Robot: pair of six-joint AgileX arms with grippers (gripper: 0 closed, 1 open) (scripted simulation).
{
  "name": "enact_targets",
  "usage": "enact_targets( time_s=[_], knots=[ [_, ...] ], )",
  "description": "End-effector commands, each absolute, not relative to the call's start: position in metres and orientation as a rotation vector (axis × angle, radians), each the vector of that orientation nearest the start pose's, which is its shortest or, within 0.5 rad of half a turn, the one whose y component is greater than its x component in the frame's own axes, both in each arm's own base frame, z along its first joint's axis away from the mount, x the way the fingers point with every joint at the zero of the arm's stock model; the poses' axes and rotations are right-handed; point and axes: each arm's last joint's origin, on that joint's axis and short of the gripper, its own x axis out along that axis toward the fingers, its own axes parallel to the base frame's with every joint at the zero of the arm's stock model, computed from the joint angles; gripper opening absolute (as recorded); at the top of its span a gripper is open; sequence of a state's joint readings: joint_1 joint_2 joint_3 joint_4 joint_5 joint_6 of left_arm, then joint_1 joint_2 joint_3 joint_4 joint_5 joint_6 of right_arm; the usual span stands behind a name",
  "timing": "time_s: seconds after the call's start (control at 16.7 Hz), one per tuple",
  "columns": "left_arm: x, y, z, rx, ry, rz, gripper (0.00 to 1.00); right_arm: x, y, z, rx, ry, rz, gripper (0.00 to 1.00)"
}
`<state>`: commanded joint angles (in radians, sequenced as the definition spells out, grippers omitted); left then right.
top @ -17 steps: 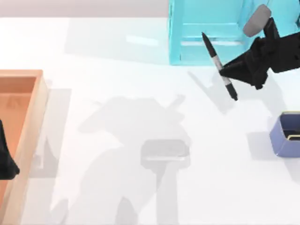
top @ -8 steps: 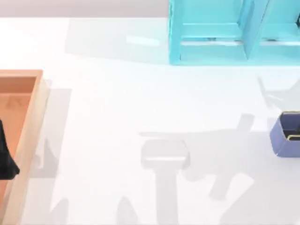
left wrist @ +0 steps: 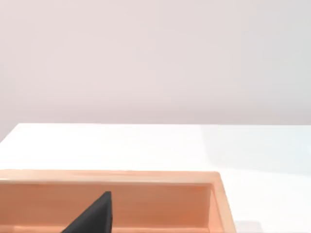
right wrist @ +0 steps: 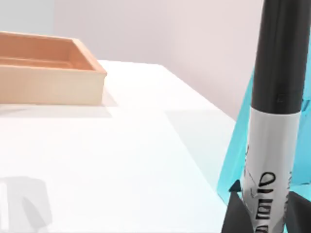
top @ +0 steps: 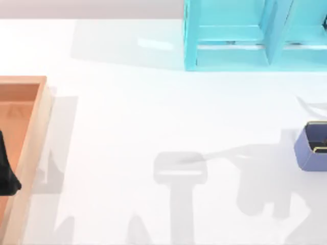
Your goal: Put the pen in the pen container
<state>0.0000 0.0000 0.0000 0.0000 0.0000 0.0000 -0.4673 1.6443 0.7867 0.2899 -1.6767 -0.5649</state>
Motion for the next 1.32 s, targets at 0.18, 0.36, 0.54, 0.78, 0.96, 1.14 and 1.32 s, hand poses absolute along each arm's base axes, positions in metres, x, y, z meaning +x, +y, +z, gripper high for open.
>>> enact_targets(
  time_s=[0.18, 0.36, 0.54, 0.78, 0.96, 1.14, 1.32],
  knots=[
    [0.106, -0.001, 0.16, 0.0, 0.0, 0.0, 1.0, 0.304, -0.112, 0.166, -0.171, -0.11, 1.154, 0.0],
    [0.106, -0.001, 0.16, 0.0, 0.0, 0.0, 1.0, 0.302, -0.111, 0.172, -0.159, -0.116, 1.173, 0.0],
    [0.106, -0.001, 0.16, 0.0, 0.0, 0.0, 1.0, 0.296, -0.109, 0.171, -0.054, -0.066, 1.183, 0.0],
    [0.106, -0.001, 0.16, 0.0, 0.0, 0.0, 1.0, 0.289, -0.106, 0.176, 0.037, -0.033, 1.199, 0.0],
    [0.106, -0.001, 0.16, 0.0, 0.0, 0.0, 1.0, 0.288, -0.104, 0.18, 0.031, -0.043, 1.207, 0.0],
    [0.106, -0.001, 0.16, 0.0, 0.0, 0.0, 1.0, 0.288, -0.104, 0.18, 0.031, -0.043, 1.207, 0.08],
    [0.106, -0.001, 0.16, 0.0, 0.0, 0.0, 1.0, 0.288, -0.104, 0.18, 0.031, -0.043, 1.207, 0.3]
  ],
)
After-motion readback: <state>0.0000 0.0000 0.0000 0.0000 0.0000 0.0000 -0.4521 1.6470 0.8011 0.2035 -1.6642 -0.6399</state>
